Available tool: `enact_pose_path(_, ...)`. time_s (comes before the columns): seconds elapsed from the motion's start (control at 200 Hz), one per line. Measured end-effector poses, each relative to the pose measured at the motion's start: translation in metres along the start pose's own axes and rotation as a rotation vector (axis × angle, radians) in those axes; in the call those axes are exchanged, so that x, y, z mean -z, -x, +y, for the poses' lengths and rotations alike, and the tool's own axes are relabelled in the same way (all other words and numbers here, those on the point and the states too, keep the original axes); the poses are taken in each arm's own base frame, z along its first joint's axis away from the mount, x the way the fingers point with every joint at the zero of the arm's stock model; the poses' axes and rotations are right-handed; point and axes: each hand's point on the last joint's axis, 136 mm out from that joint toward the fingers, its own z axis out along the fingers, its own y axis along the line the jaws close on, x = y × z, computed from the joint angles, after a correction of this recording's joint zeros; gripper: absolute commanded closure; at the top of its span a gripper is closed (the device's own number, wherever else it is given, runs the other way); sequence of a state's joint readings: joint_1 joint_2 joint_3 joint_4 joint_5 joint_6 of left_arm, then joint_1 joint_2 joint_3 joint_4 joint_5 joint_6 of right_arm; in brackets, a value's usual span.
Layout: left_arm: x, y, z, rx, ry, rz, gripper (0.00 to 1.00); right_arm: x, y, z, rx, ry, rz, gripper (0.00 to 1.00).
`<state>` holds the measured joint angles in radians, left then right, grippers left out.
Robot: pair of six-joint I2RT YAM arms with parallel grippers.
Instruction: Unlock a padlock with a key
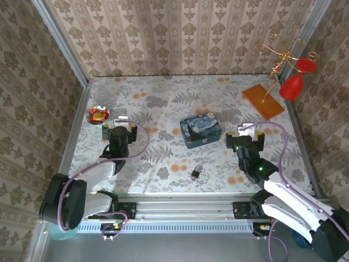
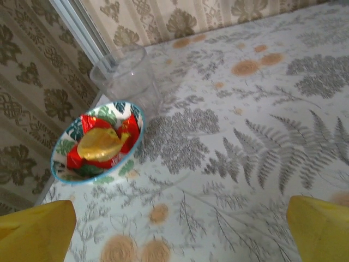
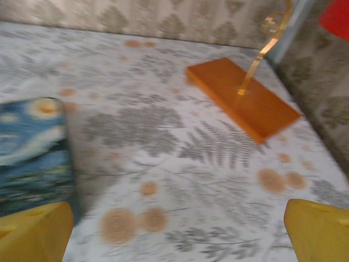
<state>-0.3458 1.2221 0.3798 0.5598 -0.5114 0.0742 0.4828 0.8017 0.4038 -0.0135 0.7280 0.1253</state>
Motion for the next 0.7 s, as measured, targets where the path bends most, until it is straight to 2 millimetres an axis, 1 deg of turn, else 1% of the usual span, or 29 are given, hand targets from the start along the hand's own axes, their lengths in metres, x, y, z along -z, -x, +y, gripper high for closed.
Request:
enact_pose_path(0.05,-0.007,-0.001,0.005,0.000,0.009,-0.011,0.00,-0.009,-0.008,-0.011,0.008,-0.044,0.012,0.00)
enact_pose_path(0.14,-0.020,-0.013,0.013,0.003,0.018,0.003,0.00,-0.023,-0.024,-0.026,0.008,-0.097,0.029,0.00)
enact_pose_path(0.23,-0.027,-0.025,0.015,0.003,0.008,0.031,0.00,-0.034,-0.040,-0.035,0.000,-0.112,0.048,0.00)
enact_pose_path(0.315,-0.031,-0.028,0.019,0.013,0.002,0.040,0.00,-0.043,-0.049,-0.039,-0.016,-0.114,0.061,0.00)
enact_pose_path(0.39,-0.036,-0.030,0.026,0.029,0.003,0.047,0.00,-0.050,-0.049,-0.039,-0.026,-0.100,0.059,0.00)
enact_pose_path(0.485,-0.045,-0.032,0.038,0.072,0.020,0.036,0.00,-0.060,-0.048,-0.034,-0.037,-0.068,0.051,0.00)
enact_pose_path(0.555,-0.055,-0.039,0.045,0.103,0.029,0.025,0.00,-0.068,-0.048,-0.029,-0.034,-0.040,0.054,0.00)
enact_pose_path(0.635,-0.059,-0.055,0.043,0.111,0.022,0.056,0.00,-0.079,-0.047,-0.022,-0.029,-0.006,0.054,0.00)
enact_pose_path(0.7,-0.060,-0.056,0.041,0.115,0.014,0.057,0.00,-0.088,-0.043,-0.017,-0.025,0.026,0.050,0.00)
